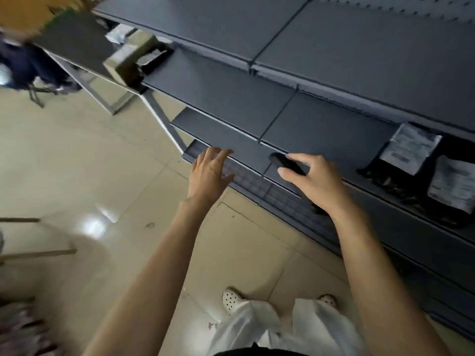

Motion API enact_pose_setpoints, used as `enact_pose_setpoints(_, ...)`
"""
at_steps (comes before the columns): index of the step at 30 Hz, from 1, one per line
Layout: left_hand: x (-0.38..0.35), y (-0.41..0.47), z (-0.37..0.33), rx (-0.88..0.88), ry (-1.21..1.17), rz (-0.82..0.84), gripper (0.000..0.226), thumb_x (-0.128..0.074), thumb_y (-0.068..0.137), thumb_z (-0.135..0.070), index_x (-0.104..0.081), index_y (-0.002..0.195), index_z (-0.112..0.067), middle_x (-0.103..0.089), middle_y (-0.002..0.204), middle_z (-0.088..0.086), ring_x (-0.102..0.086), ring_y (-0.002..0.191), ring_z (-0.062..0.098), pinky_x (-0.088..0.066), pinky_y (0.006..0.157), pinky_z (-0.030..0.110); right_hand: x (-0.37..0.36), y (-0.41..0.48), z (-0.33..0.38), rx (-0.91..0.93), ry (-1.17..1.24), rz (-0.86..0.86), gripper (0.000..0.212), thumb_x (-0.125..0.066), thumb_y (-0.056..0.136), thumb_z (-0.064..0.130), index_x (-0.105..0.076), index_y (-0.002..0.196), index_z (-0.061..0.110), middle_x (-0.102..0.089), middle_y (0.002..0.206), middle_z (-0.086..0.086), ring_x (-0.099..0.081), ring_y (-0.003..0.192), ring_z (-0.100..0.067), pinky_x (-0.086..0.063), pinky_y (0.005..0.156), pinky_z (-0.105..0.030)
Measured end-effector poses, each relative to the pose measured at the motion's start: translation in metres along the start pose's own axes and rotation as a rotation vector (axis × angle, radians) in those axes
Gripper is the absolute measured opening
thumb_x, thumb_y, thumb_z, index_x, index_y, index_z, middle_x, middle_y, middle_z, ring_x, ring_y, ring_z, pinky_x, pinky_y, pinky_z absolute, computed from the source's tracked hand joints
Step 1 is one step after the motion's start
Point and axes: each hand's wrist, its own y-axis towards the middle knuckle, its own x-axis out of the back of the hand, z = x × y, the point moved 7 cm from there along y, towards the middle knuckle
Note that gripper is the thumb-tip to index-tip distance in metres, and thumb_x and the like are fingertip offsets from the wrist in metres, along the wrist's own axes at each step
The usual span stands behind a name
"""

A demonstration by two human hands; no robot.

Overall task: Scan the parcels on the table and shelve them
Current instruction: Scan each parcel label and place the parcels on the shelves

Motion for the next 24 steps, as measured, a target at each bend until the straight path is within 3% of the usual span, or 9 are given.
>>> enact_pose_setpoints(11, 0.157, -0.094, 0.248, 0.314, -0.001, -0.207, 0.058, -0.075, 0.082, -0.028, -0.053, 0.135, -0.030, -0.051, 0.132, -0.003, -0.044, 0.126, 0.027, -0.036, 0.101, 0.041, -0.206, 0.026, 0.232, 0.381, -0.014, 0.217, 0.043, -0.068, 0.091, 0.039, -0.063, 0.133, 0.030, -0.064, 0.130, 0.011, -0.055, 0.122, -0.010, -0.039, 0.093, -0.022)
enact_pose_setpoints(24, 0.207, -0.063, 0.420, 0.515, 0.081, -0.339, 0.058, -0.074, 0.083, -0.025, -0.050, 0.136, -0.030, -0.045, 0.140, -0.002, -0.030, 0.137, 0.028, -0.029, 0.111, 0.045, -0.358, 0.129, 0.360, 0.586, -0.161, 0.347, 0.051, -0.064, 0.091, 0.047, -0.057, 0.139, 0.032, -0.059, 0.135, 0.012, -0.051, 0.120, -0.005, -0.037, 0.091, -0.024)
